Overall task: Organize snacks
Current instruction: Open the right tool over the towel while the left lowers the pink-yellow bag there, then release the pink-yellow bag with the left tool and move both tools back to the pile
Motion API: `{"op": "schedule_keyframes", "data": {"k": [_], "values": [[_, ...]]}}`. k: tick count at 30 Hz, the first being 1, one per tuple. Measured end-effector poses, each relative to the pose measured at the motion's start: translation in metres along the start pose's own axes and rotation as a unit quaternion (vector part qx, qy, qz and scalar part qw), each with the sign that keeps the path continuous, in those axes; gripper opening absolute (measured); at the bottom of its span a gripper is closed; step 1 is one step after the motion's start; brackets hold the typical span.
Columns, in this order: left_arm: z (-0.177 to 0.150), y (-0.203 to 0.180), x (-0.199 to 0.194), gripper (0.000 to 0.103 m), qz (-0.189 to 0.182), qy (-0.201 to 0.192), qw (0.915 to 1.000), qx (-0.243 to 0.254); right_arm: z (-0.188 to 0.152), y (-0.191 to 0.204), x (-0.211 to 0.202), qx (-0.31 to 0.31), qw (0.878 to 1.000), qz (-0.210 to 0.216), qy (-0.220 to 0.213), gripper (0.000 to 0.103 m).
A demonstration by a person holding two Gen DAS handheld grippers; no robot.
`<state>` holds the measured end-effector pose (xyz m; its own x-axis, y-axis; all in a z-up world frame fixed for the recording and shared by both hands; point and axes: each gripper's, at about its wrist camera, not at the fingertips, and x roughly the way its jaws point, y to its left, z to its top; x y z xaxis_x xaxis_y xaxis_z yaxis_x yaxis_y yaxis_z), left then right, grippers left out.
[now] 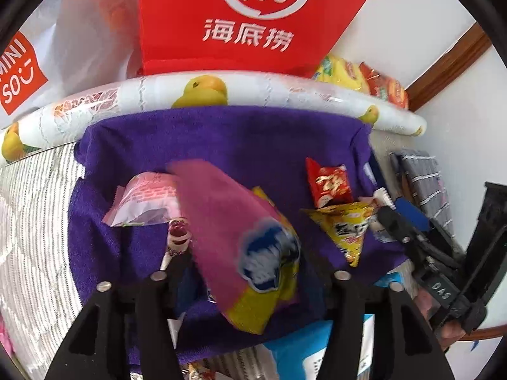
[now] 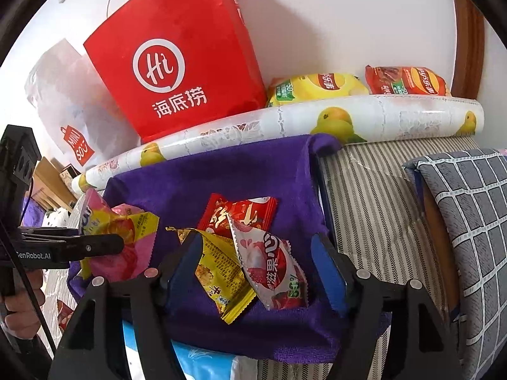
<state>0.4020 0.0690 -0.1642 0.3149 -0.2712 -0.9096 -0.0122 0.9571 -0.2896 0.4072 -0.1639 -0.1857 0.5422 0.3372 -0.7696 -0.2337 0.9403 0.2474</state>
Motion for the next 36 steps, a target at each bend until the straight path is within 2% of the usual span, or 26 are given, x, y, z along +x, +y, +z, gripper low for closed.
{"op": "schedule_keyframes", "data": {"k": [2, 9, 12, 18, 29, 36], "values": [[0.001, 0.0, -0.006, 0.066, 0.002, -0.013, 0.9999, 0.001, 0.0, 0.0, -0.001, 0.001, 1.0, 0.0, -0.002, 0.07], [0.004, 0.005, -0.019, 0.067, 0.023, -0.038, 0.999, -0.007, 0.0, 0.0, -0.003, 0.0, 1.0, 0.0, -0.007, 0.07], [0.005, 0.011, -0.032, 0.067, 0.032, -0.073, 0.9965, -0.024, 0.0, 0.0, -0.006, 0.003, 1.0, 0.003, -0.013, 0.07], [0.008, 0.015, -0.046, 0.067, 0.023, -0.092, 0.9952, -0.025, 0.001, -0.002, -0.006, 0.008, 1.0, 0.001, -0.017, 0.07], [0.004, 0.009, -0.061, 0.067, -0.006, -0.094, 0.9954, -0.019, 0.001, -0.001, -0.022, 0.02, 0.999, -0.002, -0.044, 0.07], [-0.004, -0.007, -0.086, 0.067, -0.014, -0.114, 0.9934, 0.001, -0.019, 0.014, -0.06, 0.007, 0.998, -0.039, -0.045, 0.07]]}}
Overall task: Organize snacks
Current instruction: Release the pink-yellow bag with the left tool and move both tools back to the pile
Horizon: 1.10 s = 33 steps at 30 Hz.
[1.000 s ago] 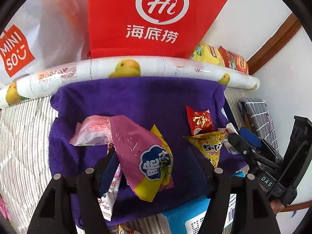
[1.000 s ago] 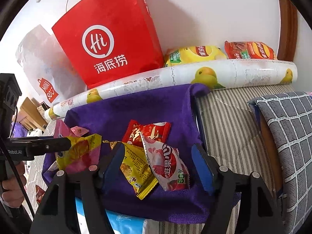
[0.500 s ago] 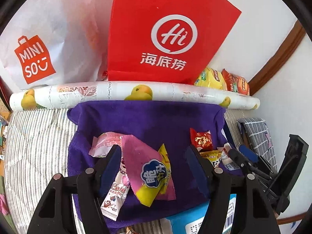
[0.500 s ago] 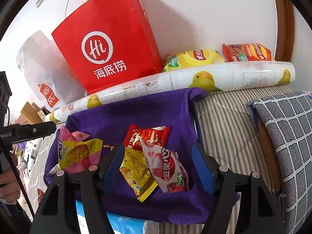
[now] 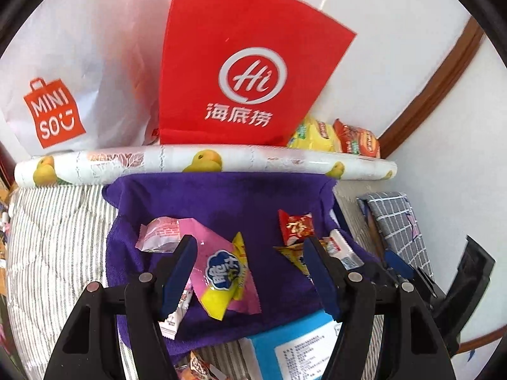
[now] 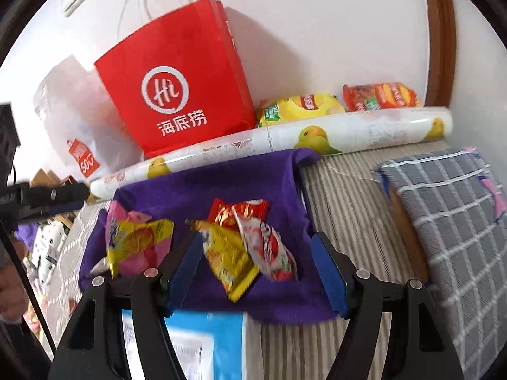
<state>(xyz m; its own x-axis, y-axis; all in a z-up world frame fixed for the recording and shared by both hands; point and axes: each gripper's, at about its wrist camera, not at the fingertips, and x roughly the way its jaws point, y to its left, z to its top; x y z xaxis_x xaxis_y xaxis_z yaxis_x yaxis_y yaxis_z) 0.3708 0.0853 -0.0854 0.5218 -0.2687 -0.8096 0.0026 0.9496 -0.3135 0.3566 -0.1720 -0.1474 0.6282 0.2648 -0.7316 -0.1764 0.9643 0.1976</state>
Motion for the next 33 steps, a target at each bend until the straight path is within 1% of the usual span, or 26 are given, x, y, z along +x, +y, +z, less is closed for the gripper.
{"op": "schedule_keyframes", "data": {"k": [2, 4, 6, 8, 10, 12, 15, 17, 20, 22, 24, 30, 32, 33], "values": [[-0.001, -0.006, -0.009, 0.066, -0.001, -0.005, 1.0, 0.006, -0.005, 0.004, -0.017, -0.006, 1.0, -0.014, -0.009, 0.07], [-0.002, -0.011, -0.019, 0.066, -0.011, -0.01, 0.9998, 0.012, -0.011, 0.008, -0.036, -0.009, 1.0, -0.022, -0.016, 0.07], [-0.008, -0.015, -0.035, 0.066, -0.023, -0.019, 0.9995, 0.014, -0.018, 0.013, -0.052, -0.011, 0.999, -0.031, -0.023, 0.07], [-0.017, -0.015, -0.046, 0.066, -0.022, -0.029, 0.9992, 0.018, -0.026, 0.019, -0.067, -0.016, 0.999, -0.037, -0.03, 0.07], [-0.03, -0.011, -0.055, 0.066, -0.018, -0.026, 0.9993, 0.02, -0.035, 0.024, -0.078, -0.017, 0.999, -0.032, -0.029, 0.07], [-0.041, -0.005, -0.06, 0.066, -0.015, -0.018, 0.9996, 0.016, -0.048, 0.031, -0.087, -0.016, 1.0, -0.013, -0.007, 0.07], [-0.06, 0.011, -0.069, 0.066, -0.012, -0.012, 0.9999, 0.001, -0.07, 0.039, -0.093, -0.014, 1.0, 0.013, 0.017, 0.07], [-0.074, 0.022, -0.077, 0.066, -0.009, -0.011, 0.9999, -0.01, -0.088, 0.048, -0.095, -0.028, 0.999, 0.024, 0.026, 0.07], [-0.093, 0.035, -0.083, 0.066, 0.002, -0.005, 0.9998, -0.02, -0.114, 0.063, -0.093, -0.056, 0.997, 0.024, 0.039, 0.069], [-0.105, 0.042, -0.088, 0.066, 0.011, -0.003, 0.9997, -0.022, -0.128, 0.068, -0.091, -0.066, 0.996, 0.03, 0.051, 0.059], [-0.115, 0.046, -0.092, 0.066, 0.017, -0.004, 0.9996, -0.023, -0.142, 0.076, -0.089, -0.076, 0.994, 0.047, 0.065, 0.056], [-0.136, 0.053, -0.104, 0.067, 0.016, -0.005, 0.9996, -0.022, -0.165, 0.101, -0.087, -0.132, 0.987, 0.059, 0.075, 0.056], [-0.141, 0.054, -0.108, 0.067, 0.015, -0.007, 0.9997, -0.02, -0.17, 0.109, -0.082, -0.153, 0.984, 0.048, 0.082, 0.053], [-0.144, 0.054, -0.11, 0.067, 0.016, -0.007, 0.9997, -0.018, -0.172, 0.112, -0.08, -0.162, 0.982, 0.046, 0.086, 0.049]]}}
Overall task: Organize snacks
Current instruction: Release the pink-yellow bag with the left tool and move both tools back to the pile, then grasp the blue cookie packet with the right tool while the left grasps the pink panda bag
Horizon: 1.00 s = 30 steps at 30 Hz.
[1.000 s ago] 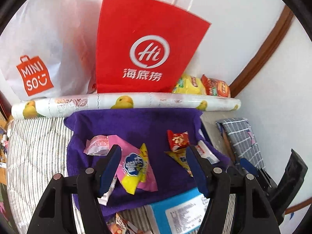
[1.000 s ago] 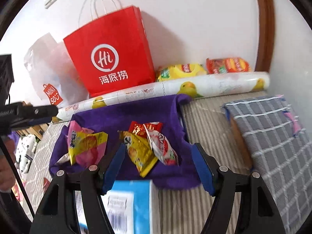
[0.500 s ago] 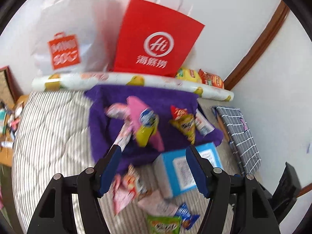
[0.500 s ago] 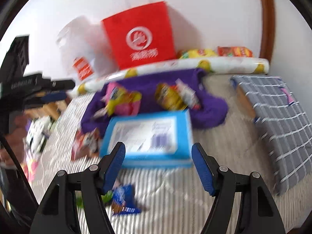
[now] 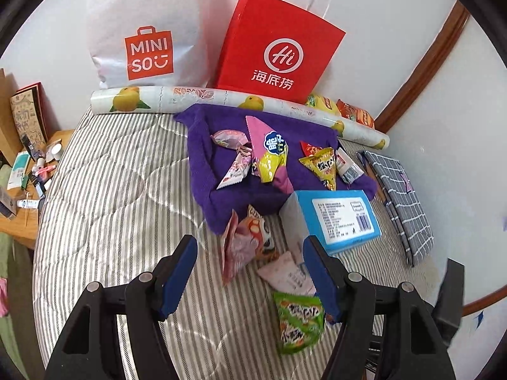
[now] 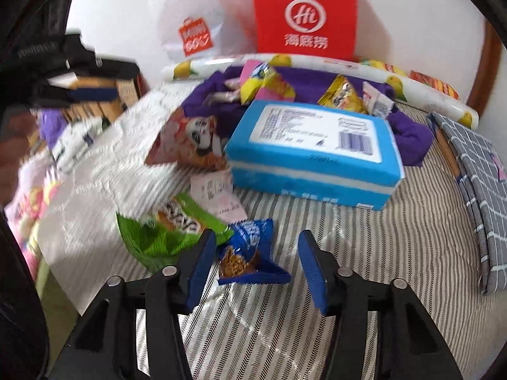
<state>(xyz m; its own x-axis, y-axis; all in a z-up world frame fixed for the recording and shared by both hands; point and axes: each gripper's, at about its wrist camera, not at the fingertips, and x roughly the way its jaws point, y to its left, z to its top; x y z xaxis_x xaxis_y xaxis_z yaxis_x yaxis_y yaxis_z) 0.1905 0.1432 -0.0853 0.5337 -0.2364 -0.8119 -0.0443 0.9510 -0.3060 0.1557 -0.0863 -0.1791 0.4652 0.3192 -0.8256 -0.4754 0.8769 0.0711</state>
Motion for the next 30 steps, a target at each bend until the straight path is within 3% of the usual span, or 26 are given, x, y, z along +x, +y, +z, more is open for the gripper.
{"op": "schedule_keyframes", "data": {"k": [10, 17, 25, 30], "values": [[-0.016, 0.016, -0.003, 0.067, 0.005, 0.005, 0.9999, -0.013, -0.007, 0.021, 0.035, -0.057, 0.997, -0.029, 0.042, 0.048], [-0.022, 0.017, 0.004, 0.067, 0.007, 0.003, 0.9999, -0.009, -0.014, 0.014, 0.029, -0.06, 0.997, -0.031, 0.022, 0.042], [-0.019, 0.004, 0.036, 0.067, 0.004, 0.023, 0.9997, -0.004, -0.024, -0.038, 0.01, 0.01, 0.998, -0.059, -0.003, 0.042], [-0.015, -0.002, 0.058, 0.067, 0.022, 0.023, 0.9994, -0.011, -0.023, -0.078, 0.005, 0.063, 0.995, -0.076, -0.021, 0.042]]}}
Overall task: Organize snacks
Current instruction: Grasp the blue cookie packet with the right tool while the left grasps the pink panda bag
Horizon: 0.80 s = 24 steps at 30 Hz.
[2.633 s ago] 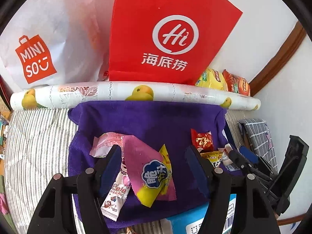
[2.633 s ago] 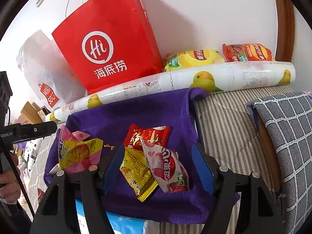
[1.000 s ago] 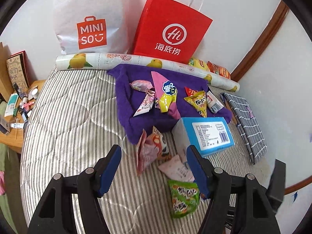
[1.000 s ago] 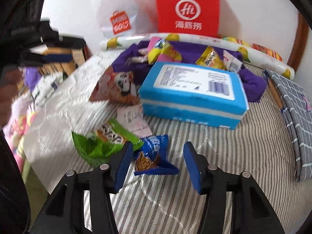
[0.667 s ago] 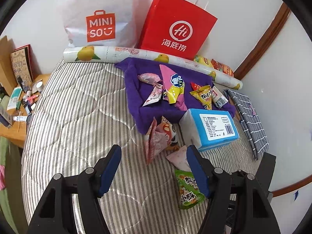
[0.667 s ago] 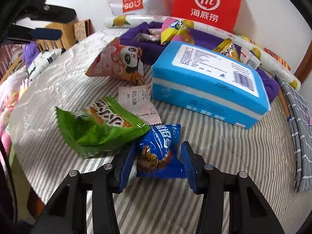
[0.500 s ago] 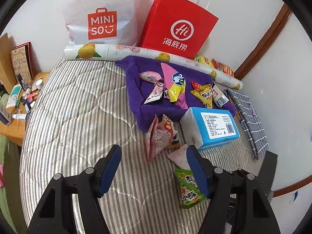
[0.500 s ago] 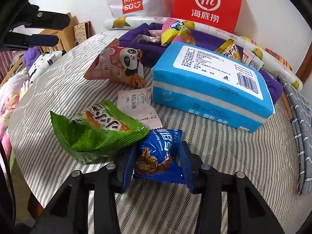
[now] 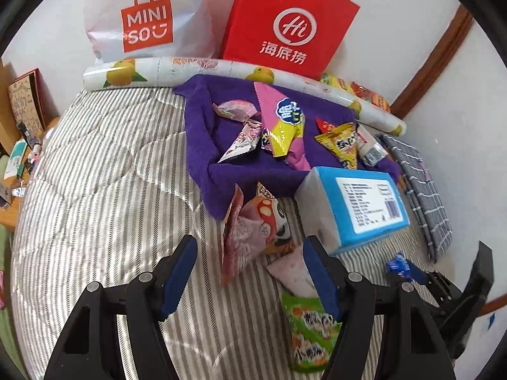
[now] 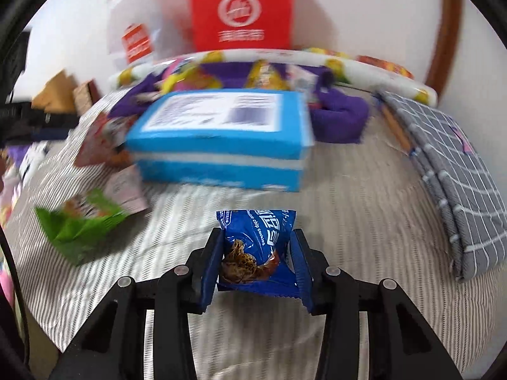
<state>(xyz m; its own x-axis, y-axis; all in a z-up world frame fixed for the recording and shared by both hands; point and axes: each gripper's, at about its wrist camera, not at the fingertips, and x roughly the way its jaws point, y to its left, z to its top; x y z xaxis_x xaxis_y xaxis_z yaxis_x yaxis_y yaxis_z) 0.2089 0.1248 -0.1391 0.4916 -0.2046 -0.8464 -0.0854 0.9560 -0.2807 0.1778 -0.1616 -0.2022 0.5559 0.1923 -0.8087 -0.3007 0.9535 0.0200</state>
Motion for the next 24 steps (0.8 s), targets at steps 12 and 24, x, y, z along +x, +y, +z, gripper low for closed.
{"op": "schedule_keyframes", "data": {"k": [12, 24], "values": [[0.012, -0.006, 0.059, 0.067, 0.012, 0.042, 0.9988, -0.023, 0.003, -0.017, 0.018, 0.011, 1.0, -0.012, -0.008, 0.044], [0.007, -0.009, 0.057, 0.059, 0.001, 0.034, 0.9992, -0.02, 0.002, -0.02, 0.02, 0.016, 1.0, -0.001, -0.008, 0.045]]}}
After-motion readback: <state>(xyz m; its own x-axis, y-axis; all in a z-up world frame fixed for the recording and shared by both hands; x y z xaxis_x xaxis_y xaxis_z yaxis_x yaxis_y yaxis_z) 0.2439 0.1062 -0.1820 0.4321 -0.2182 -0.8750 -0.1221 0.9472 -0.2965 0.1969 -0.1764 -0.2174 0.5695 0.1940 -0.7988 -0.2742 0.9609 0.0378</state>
